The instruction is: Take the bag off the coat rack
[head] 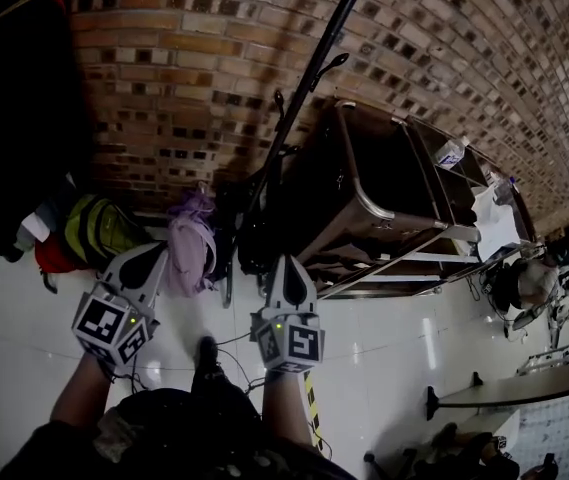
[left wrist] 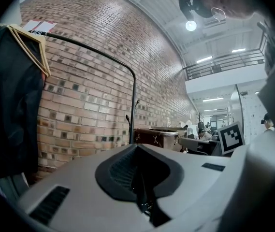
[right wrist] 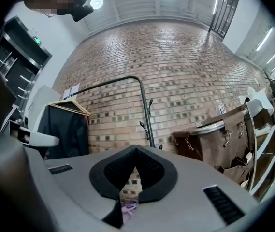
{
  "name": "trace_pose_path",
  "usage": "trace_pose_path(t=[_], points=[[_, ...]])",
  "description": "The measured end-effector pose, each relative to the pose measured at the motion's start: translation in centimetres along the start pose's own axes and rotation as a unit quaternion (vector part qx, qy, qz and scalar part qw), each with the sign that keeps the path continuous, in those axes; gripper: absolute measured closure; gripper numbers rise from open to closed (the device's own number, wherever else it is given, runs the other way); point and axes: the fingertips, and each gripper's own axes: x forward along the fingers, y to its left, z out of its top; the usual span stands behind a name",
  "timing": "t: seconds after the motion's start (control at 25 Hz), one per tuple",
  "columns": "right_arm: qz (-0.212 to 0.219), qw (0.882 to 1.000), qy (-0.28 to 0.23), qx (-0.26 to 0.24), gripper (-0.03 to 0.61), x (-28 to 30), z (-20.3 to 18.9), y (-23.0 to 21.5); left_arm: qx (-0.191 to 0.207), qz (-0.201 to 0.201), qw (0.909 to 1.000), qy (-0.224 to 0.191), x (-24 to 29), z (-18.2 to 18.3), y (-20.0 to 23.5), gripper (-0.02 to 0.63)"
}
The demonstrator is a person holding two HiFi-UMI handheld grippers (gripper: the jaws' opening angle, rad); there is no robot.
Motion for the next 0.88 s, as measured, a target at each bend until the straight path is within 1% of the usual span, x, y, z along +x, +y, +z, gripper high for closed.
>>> trace_pose_path(t=[0.16, 0.4, 0.56, 0.88], points=[[0.001, 1.0, -0.002, -0.007, 0.58, 2.3, 0.2, -3.2, 0.012, 0.0, 0.9999, 0.001, 3.8, 0.2, -0.3, 0.595], [0.015, 0.999, -0.022, -0.02, 0.58, 5.5, 1.5, -7.0, 0.01, 0.011, 0.9999, -0.005, 9.0, 1.1, -0.5, 0.595], [0.031, 0.999, -0.021, -0.02, 0.58, 8.3, 1.5, -8.9, 0.013, 0.019, 0.9997, -0.011, 12.0, 1.4, -0.4, 0.595], [0.067, 0.997, -0.019, -0.027, 0.575, 12.5, 0.8, -11.4, 0.018, 0.045, 0.9988, -0.006, 16.6, 1.5, 0.2, 0.595]])
